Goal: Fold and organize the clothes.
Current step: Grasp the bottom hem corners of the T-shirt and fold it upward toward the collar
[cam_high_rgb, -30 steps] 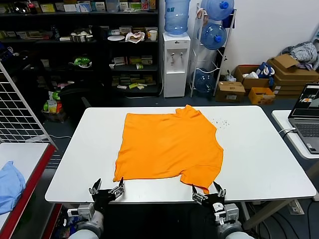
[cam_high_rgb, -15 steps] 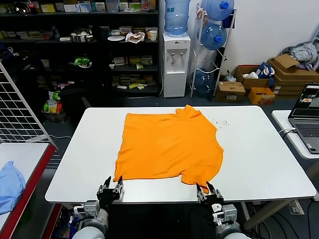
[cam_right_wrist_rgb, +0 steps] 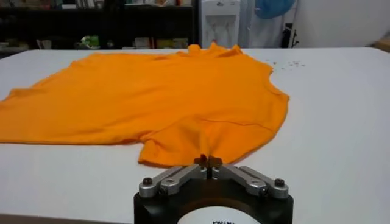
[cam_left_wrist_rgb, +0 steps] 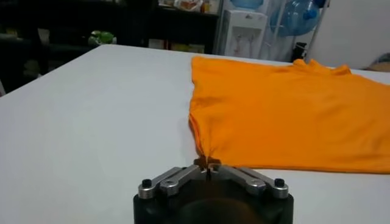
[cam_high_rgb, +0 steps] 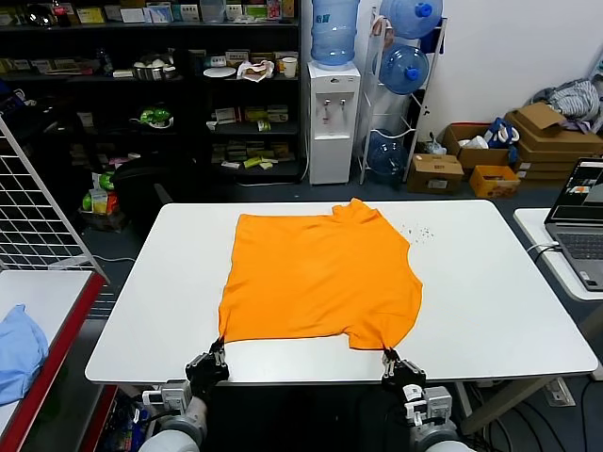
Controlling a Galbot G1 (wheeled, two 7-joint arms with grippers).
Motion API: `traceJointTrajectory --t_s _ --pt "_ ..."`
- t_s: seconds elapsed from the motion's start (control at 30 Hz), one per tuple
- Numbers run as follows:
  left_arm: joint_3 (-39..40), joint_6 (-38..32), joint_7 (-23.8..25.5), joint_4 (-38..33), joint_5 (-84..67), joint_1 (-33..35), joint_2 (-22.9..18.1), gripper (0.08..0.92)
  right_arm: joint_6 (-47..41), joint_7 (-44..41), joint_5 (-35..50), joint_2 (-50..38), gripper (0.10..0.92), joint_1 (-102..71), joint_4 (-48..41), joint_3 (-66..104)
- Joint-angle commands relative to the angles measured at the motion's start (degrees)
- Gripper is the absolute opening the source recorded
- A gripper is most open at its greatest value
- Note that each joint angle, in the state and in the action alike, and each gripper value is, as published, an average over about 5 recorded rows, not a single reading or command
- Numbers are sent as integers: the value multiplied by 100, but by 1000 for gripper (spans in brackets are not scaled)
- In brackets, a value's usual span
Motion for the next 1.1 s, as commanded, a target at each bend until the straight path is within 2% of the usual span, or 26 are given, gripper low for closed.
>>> traceJointTrajectory --t_s 0.03,0.33,0.57,0.77,1.1 --pt "-184 44 -143 -586 -427 428 266 91 34 54 149 -303 123 -546 488 87" --pt "-474 150 -589 -1971 -1033 1412 828 91 155 236 264 -823 123 -1845 1520 376" --pt "-545 167 -722 -2301 -1052 1673 891 91 116 410 382 -901 123 -1905 1795 398" --pt "-401 61 -661 -1923 -1041 1021 877 91 -54 522 845 -990 123 -446 1200 224" --pt "239 63 -791 -707 -1296 -1046 1009 91 -999 1017 1559 -1054 123 2025 129 -402"
